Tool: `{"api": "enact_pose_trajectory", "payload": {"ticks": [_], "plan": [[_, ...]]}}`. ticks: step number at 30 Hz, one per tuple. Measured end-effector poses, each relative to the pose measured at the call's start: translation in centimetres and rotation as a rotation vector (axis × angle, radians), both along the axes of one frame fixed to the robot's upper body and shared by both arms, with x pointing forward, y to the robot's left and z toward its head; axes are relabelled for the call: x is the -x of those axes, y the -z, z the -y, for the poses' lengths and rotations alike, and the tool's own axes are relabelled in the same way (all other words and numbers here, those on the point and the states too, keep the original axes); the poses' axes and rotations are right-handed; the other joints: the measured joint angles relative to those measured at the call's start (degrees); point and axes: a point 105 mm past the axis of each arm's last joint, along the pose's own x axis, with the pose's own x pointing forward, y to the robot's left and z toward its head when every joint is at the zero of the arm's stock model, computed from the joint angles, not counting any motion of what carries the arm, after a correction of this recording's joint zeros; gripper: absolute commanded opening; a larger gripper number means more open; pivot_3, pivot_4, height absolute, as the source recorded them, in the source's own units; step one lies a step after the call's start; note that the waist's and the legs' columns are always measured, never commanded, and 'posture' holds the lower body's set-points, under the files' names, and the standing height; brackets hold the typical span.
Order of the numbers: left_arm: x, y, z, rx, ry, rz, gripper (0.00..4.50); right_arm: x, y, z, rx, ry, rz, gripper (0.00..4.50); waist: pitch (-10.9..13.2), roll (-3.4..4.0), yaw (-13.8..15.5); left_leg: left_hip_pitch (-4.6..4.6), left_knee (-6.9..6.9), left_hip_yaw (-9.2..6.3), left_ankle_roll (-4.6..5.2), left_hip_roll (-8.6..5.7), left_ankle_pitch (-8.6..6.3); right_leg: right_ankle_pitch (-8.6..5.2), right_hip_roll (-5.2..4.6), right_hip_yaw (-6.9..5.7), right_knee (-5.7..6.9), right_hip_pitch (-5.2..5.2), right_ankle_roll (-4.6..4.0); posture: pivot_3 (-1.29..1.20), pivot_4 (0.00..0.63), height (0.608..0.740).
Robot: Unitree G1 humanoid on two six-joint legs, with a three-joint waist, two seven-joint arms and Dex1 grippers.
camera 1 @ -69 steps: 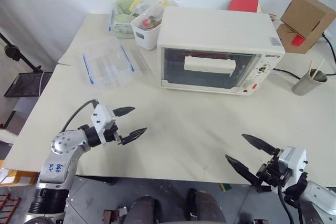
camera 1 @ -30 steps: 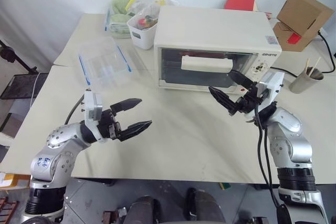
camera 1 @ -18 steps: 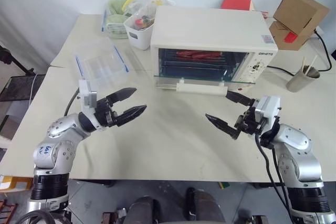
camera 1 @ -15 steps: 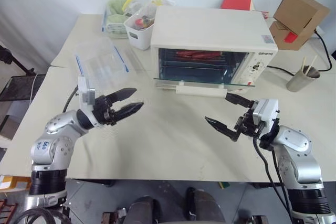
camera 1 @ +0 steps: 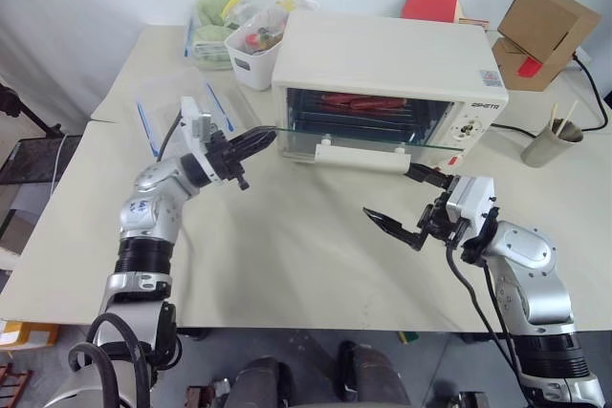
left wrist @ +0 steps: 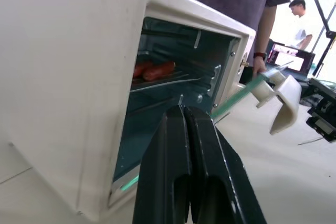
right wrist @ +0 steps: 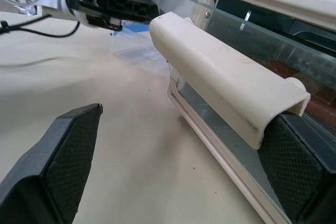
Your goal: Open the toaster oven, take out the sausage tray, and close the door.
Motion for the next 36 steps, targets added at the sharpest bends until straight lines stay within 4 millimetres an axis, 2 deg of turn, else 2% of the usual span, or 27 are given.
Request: {"api": "enact_pose_trajectory", "payload": {"ticks": [6, 13, 18, 21, 24, 27, 30, 33, 36], "plan": [[-0.3, 0.4, 1.7, 0.036, 0.033, -0.016, 0.03, 0.3, 0.7, 0.2, 0.0, 0.012, -0.023, 4.5, 0.0, -0.02, 0.5, -0.03, 0.03, -0.06, 0.02, -0.03, 0.01, 0.01, -0.03, -0.04, -0.01, 0.01, 0.02, 0.0, 0.15, 0.74], [0.7, 1.5, 3.1, -0.073, 0.118, 0.039, 0.03, 1.8, 2.8, 1.2, 0.02, 0.093, -0.054, 4.5, 0.0, -0.03, 1.9, -0.09, 0.05, -0.19, 0.03, -0.15, 0.01, 0.02, -0.08, -0.06, -0.03, 0.04, 0.04, 0.0, 0.15, 0.74], [1.2, 2.8, 3.7, -0.094, 0.158, 0.013, 0.03, 4.3, 5.1, 4.6, 0.036, 0.281, -0.088, 4.5, 0.0, -0.04, 2.5, -0.13, 0.06, -0.25, 0.1, -0.2, 0.02, 0.07, -0.07, -0.03, -0.14, 0.09, 0.13, 0.0, 0.15, 0.74], [1.6, 3.9, 3.9, -0.119, 0.175, -0.001, 0.03, 7.8, 7.0, 6.7, 0.036, 0.405, -0.163, 4.5, 0.0, 0.0, 2.8, -0.1, 0.05, -0.27, 0.07, -0.12, 0.03, 0.06, 0.01, -0.05, -0.14, 0.11, 0.13, 0.0, 0.15, 0.74], [2.1, 5.2, 3.9, -0.164, 0.187, -0.008, 0.03, 9.8, 8.2, 9.0, 0.044, 0.528, -0.221, 4.5, 0.0, -0.02, 2.3, 0.07, 0.06, 0.01, 0.08, -0.13, 0.05, 0.09, -0.01, 0.18, -0.15, 0.23, 0.17, 0.0, 0.15, 0.74], [2.5, 6.3, 4.4, -0.231, 0.198, 0.019, 0.03, 11.2, 7.6, 11.1, 0.035, 0.649, -0.202, 4.5, 0.0, -0.03, 1.4, 0.22, 0.04, 0.09, 0.05, -0.1, 0.03, 0.11, -0.04, 0.44, -0.09, 0.24, 0.2, 0.0, 0.15, 0.74], [2.5, 7.1, 4.3, -0.262, 0.174, 0.03, 0.03, 11.5, 6.3, 12.4, 0.007, 0.72, -0.158, 4.5, 0.0, -0.02, 0.9, 0.21, 0.0, 0.15, -0.01, 0.01, -0.01, 0.08, -0.08, 0.68, -0.01, 0.1, 0.13, 0.0, 0.15, 0.74], [2.6, 8.0, 3.9, -0.264, 0.14, 0.017, 0.03, 11.1, 4.7, 12.2, -0.005, 0.704, -0.123, 4.5, 0.0, 0.04, 0.7, 0.2, -0.03, 0.15, -0.04, 0.06, -0.03, 0.04, -0.12, 0.79, 0.02, 0.05, 0.06, 0.0, 0.15, 0.74], [2.9, 8.7, 3.4, -0.258, 0.098, 0.017, 0.03, 9.5, 2.6, 11.5, 0.023, 0.655, -0.086, 4.5, 0.0, 0.02, 0.5, 0.19, 0.01, 0.11, -0.01, 0.1, -0.03, 0.04, -0.36, 0.79, 0.01, 0.06, 0.06, 0.0, 0.15, 0.74]]}}
